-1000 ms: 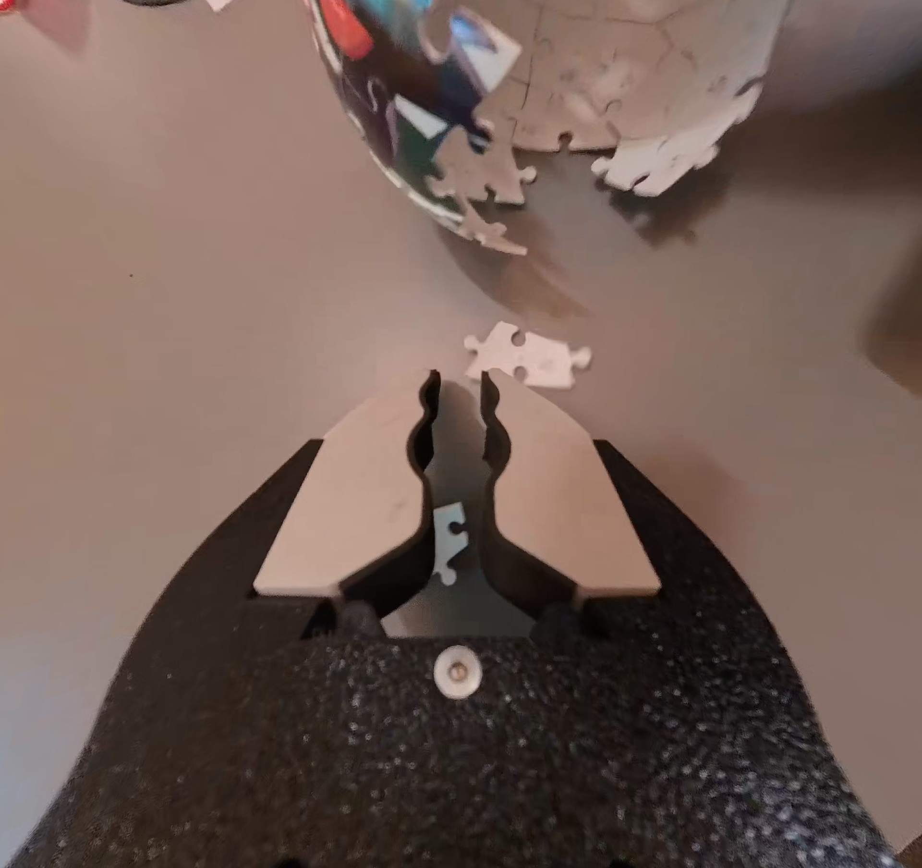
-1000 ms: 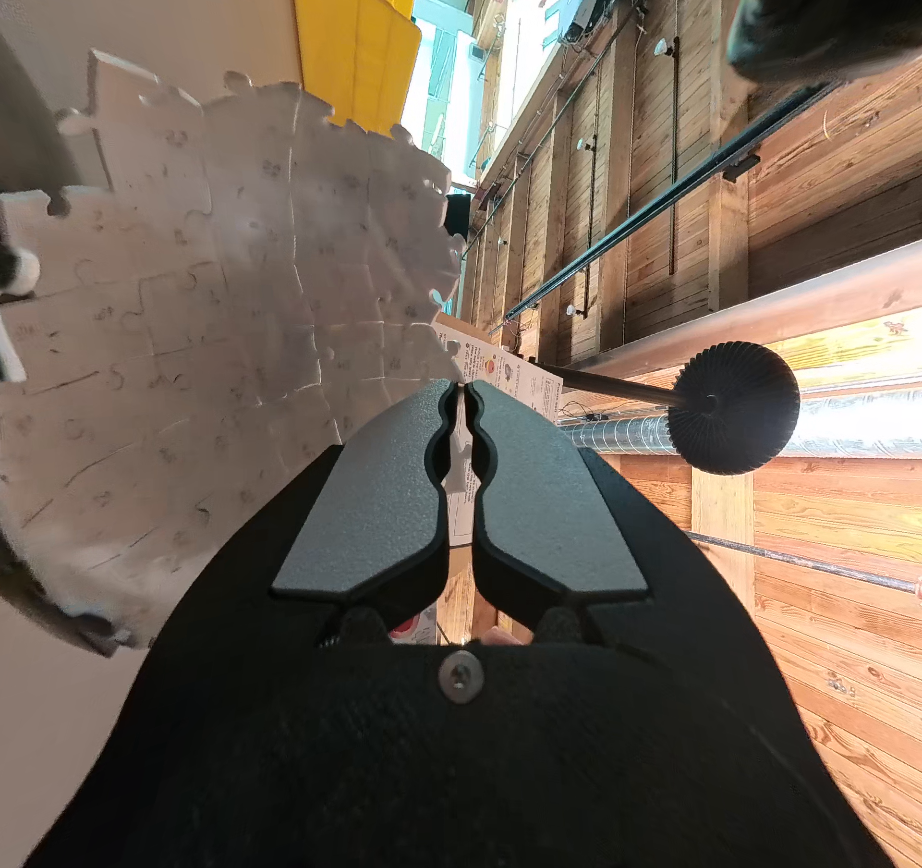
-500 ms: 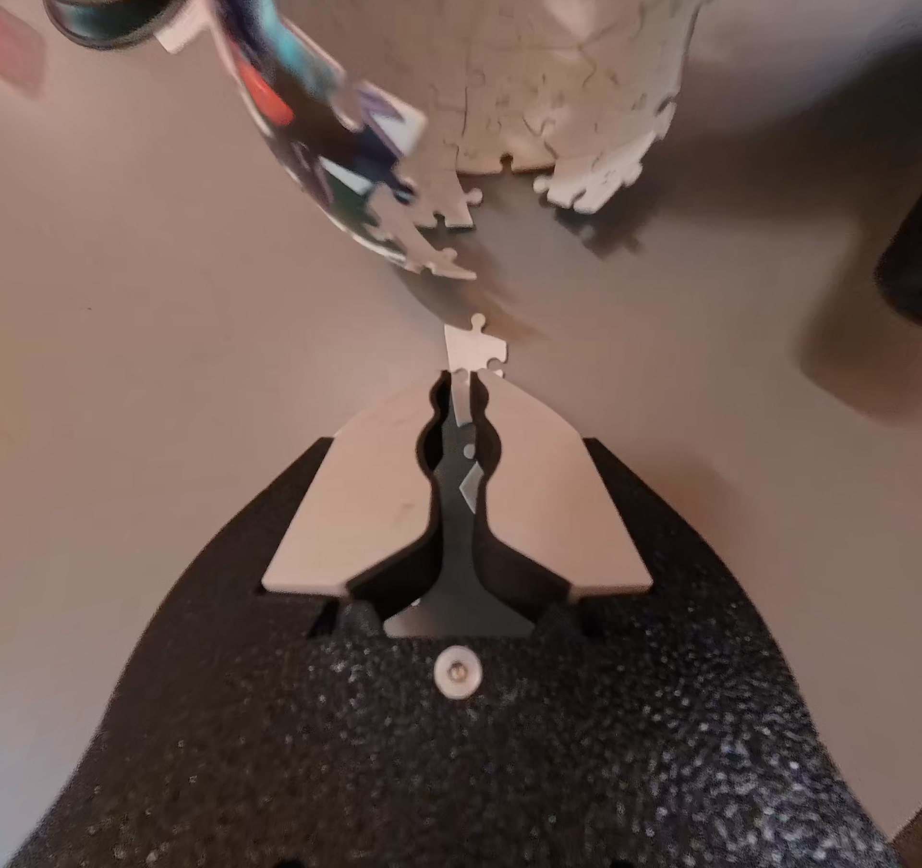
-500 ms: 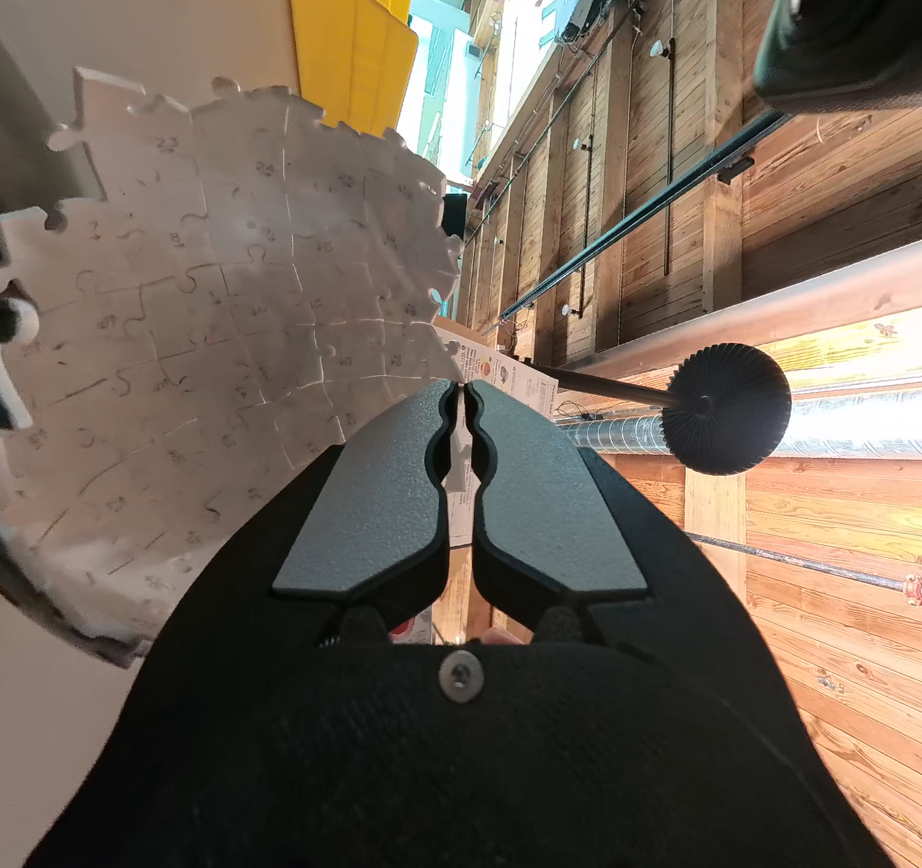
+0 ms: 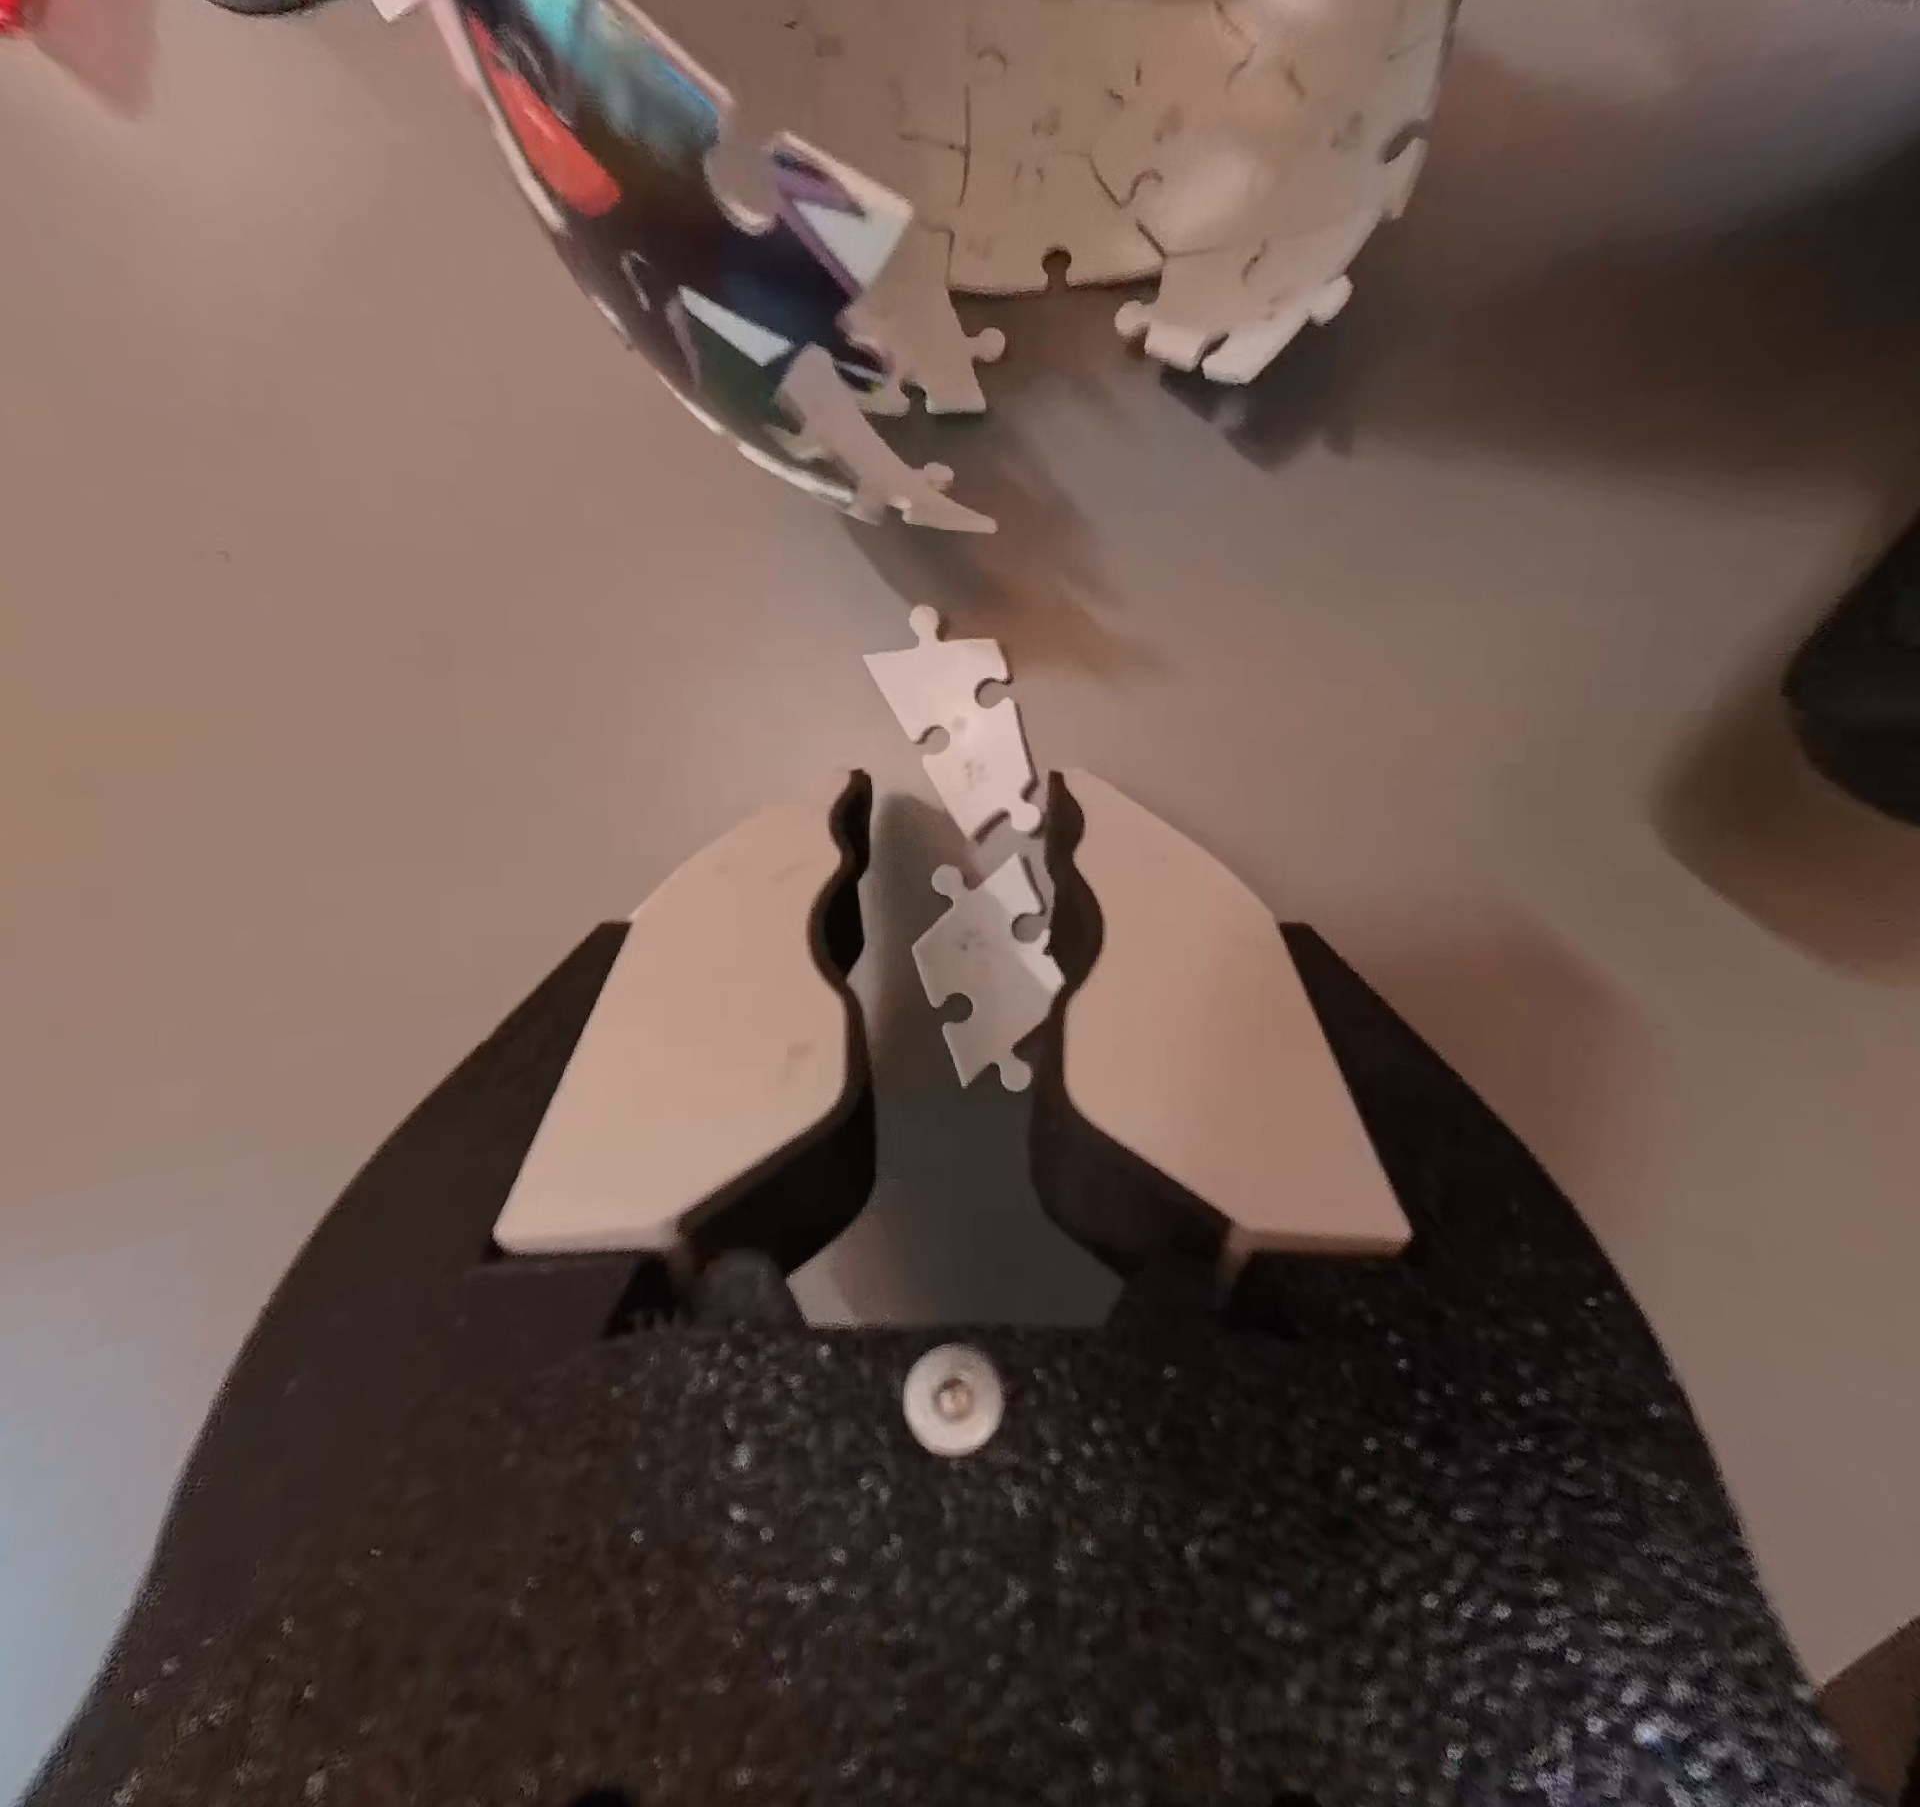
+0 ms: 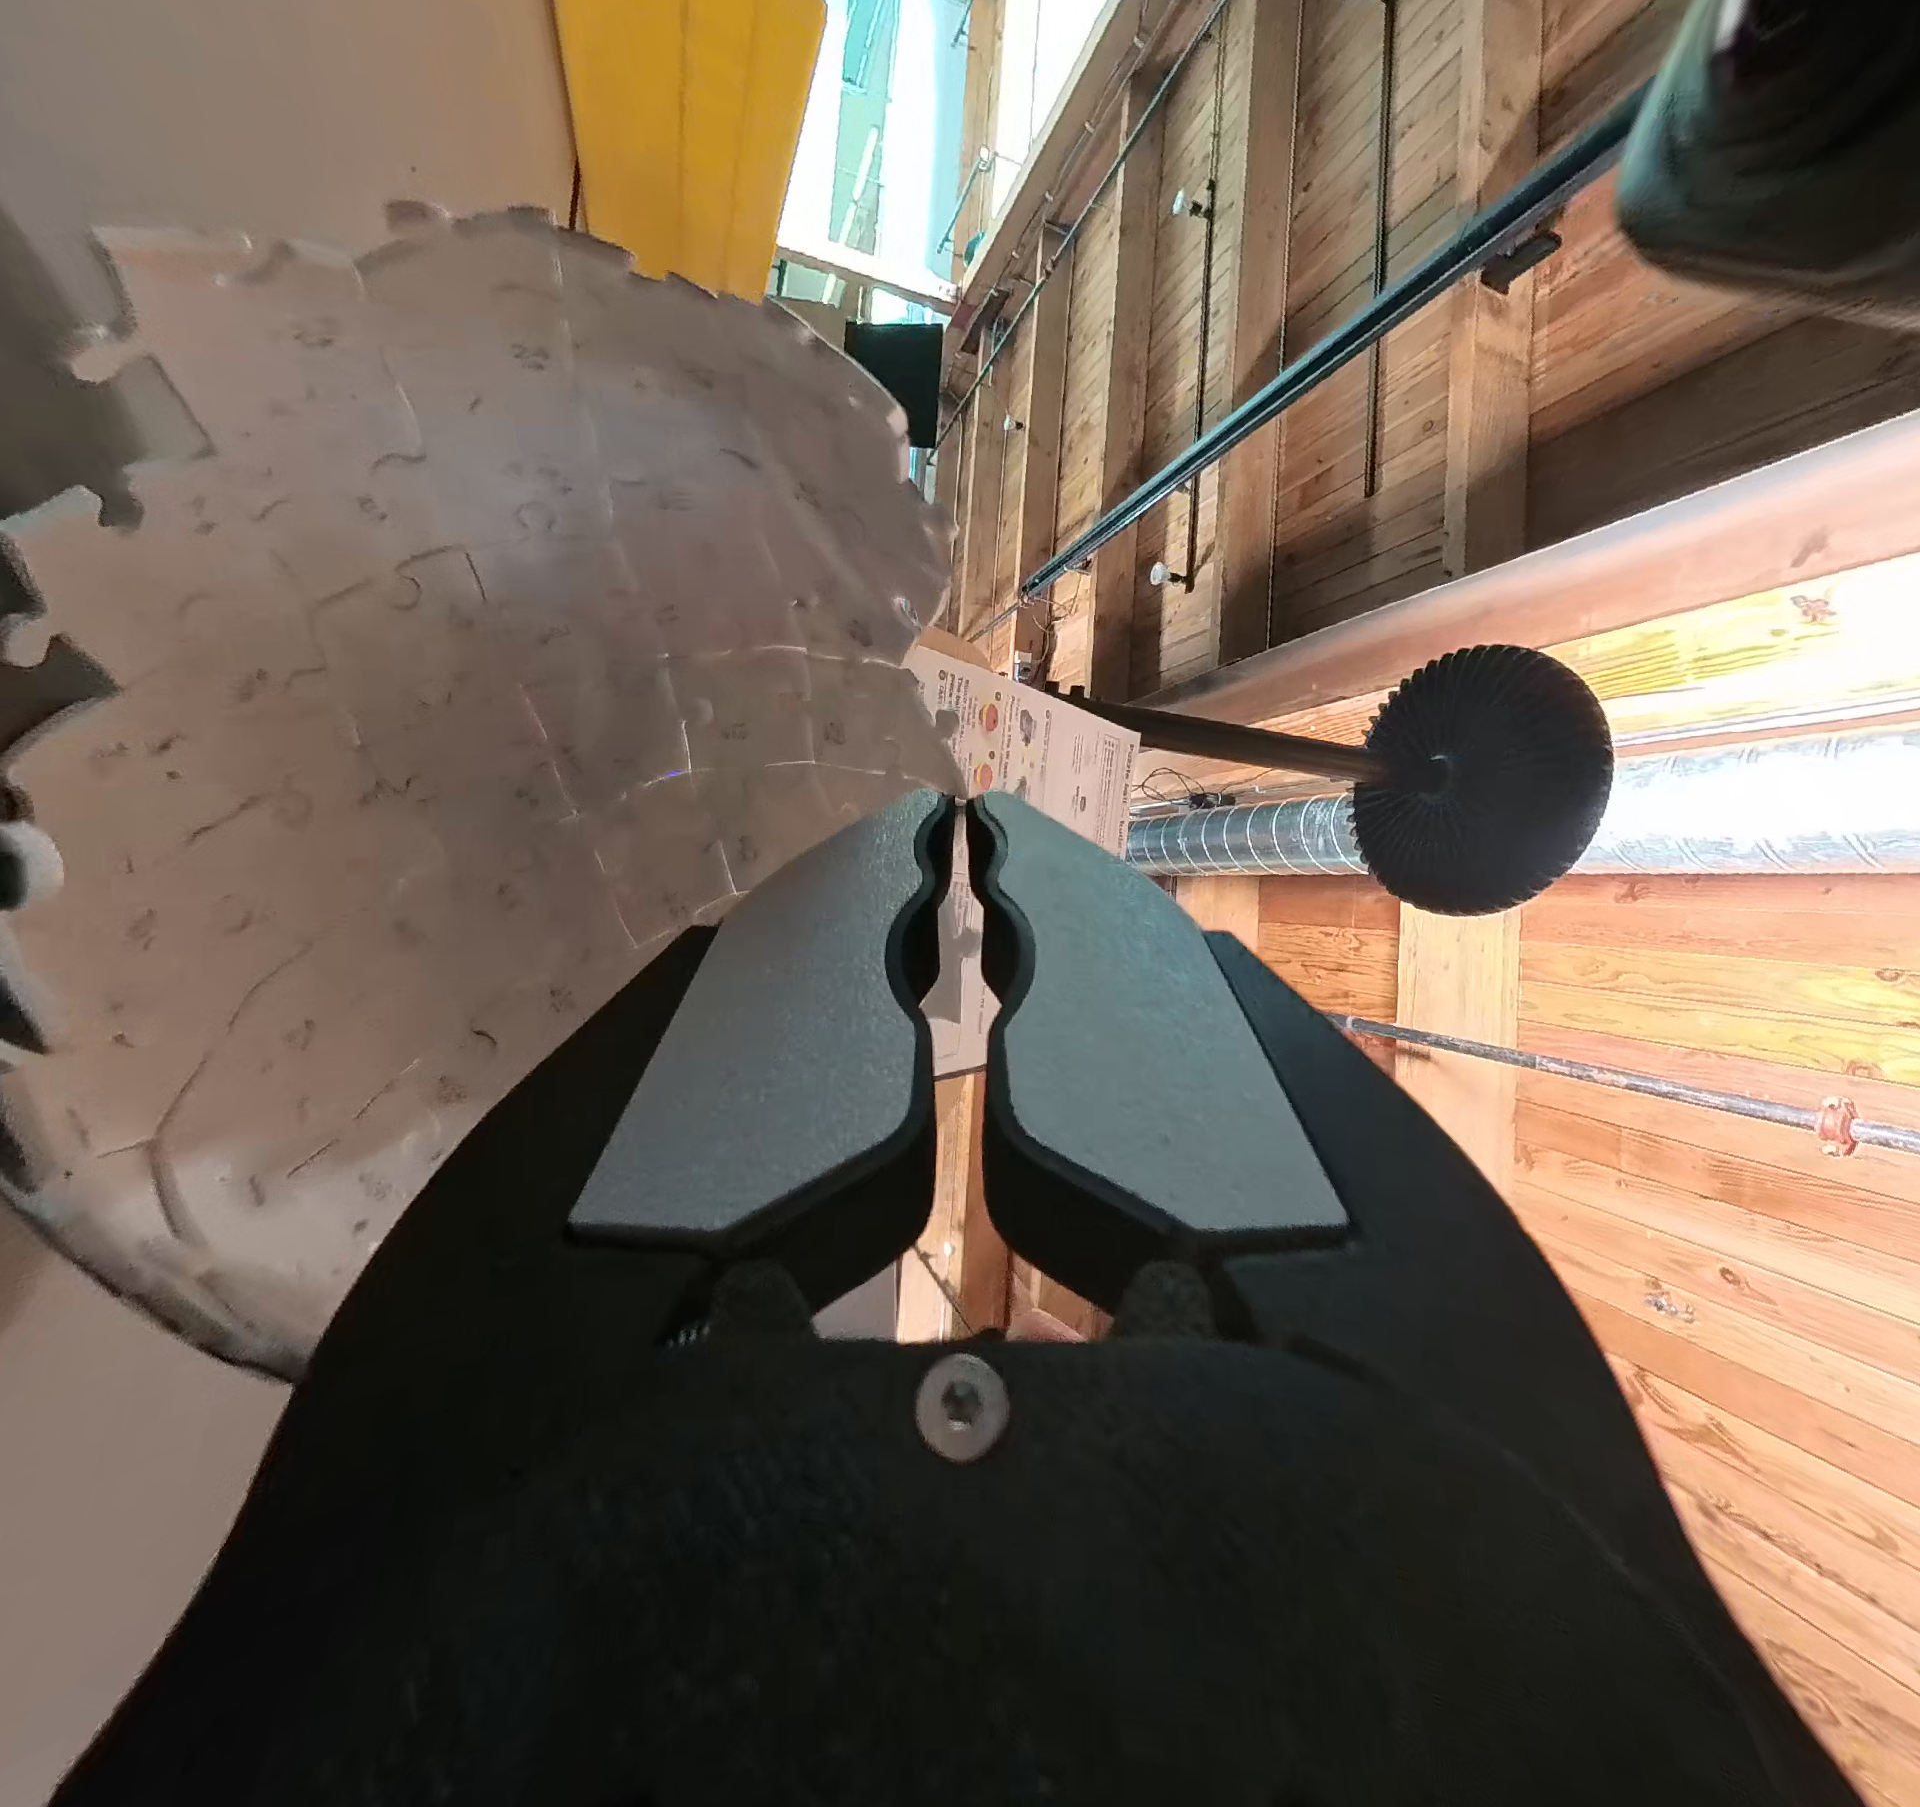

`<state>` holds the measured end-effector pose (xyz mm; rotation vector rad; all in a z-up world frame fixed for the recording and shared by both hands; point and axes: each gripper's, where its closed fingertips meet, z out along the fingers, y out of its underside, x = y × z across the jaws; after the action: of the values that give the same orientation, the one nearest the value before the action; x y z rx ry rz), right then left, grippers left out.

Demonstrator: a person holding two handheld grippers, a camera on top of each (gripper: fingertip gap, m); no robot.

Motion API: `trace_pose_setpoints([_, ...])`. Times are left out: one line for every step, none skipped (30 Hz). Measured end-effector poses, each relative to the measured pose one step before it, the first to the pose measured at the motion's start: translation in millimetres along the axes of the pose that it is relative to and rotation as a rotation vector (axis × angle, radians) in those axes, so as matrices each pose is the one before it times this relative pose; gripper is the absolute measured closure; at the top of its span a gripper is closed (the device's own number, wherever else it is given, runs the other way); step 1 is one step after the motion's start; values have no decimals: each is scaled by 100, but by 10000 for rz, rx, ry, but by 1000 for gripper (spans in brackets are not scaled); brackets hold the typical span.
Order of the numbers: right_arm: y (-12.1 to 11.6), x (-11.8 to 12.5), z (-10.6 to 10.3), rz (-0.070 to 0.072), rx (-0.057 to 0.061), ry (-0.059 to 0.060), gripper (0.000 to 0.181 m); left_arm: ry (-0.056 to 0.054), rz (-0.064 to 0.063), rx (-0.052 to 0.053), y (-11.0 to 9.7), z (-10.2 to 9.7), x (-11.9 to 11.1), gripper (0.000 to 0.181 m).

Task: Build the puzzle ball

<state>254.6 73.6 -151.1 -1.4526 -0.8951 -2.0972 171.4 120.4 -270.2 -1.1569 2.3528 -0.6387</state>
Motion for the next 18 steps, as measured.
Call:
trace_pose_setpoints([49, -42, 16, 19, -37, 3, 179, 18, -127, 259, -488, -400, -10, 150])
trace_pose_setpoints([5, -8, 17, 16, -22, 13, 180, 91, -216, 416, -791, -555, 98, 149])
trace_pose_setpoints([-23, -15, 9, 26, -19, -3, 180, 7, -248, 499, -1010, -645, 38, 149])
trace_pose_setpoints([-29, 18, -1, 22, -22, 1, 180, -199, -224, 501, -1098, -644, -183, 149])
trace_pose_setpoints([-15, 20, -10, 5, -26, 10, 180, -400, -127, 446, -1087, -541, -404, 149])
trace_pose_setpoints([7, 1, 10, 12, -34, -10, 180, -470, 48, 416, -1055, -380, -448, 145])
trace_pose_setpoints([29, 5, 19, 26, -40, -18, 180, -470, 208, 358, -917, -128, -396, 138])
trace_pose_setpoints([12, 12, 18, 46, -32, -4, 180, -462, 339, 197, -592, 152, -343, 133])
trace_pose_setpoints([24, -8, 11, 33, -35, -10, 179, -528, 367, 34, -294, 382, -394, 130])
trace_pose_setpoints([18, -23, 23, 14, -33, -22, 179, -438, 358, -12, -139, 466, -232, 129])
trace_pose_setpoints([5, 5, 6, -8, -20, -1, 179, -247, 332, 66, -166, 467, 51, 129])
trace_pose_setpoints([-16, 18, -13, 5, -12, 1, 179, -232, 260, 163, -228, 453, 68, 131])
trace_pose_setpoints([-20, 21, -27, 27, -10, -4, 179, -302, 225, 218, -265, 403, -52, 135])
trace_pose_setpoints([-20, 18, -34, 21, -7, -2, 179, -310, 267, 211, -225, 348, -92, 139])
trace_pose_setpoints([-18, 20, -40, 24, 4, 1, 179, -305, 285, 159, -135, 302, -104, 146])
trace_pose_setpoints([13, -16, -20, 36, -9, -19, 179, -257, 247, 97, -36, 266, -40, 152])
trace_pose_setpoints([97, -3, -10, 36, -40, -12, 179, -245, 200, 65, 2, 238, -45, 159])
trace_pose_setpoints([58, -8, -18, 35, 4, -4, 179, -265, 177, 94, -2, 168, -117, 161])
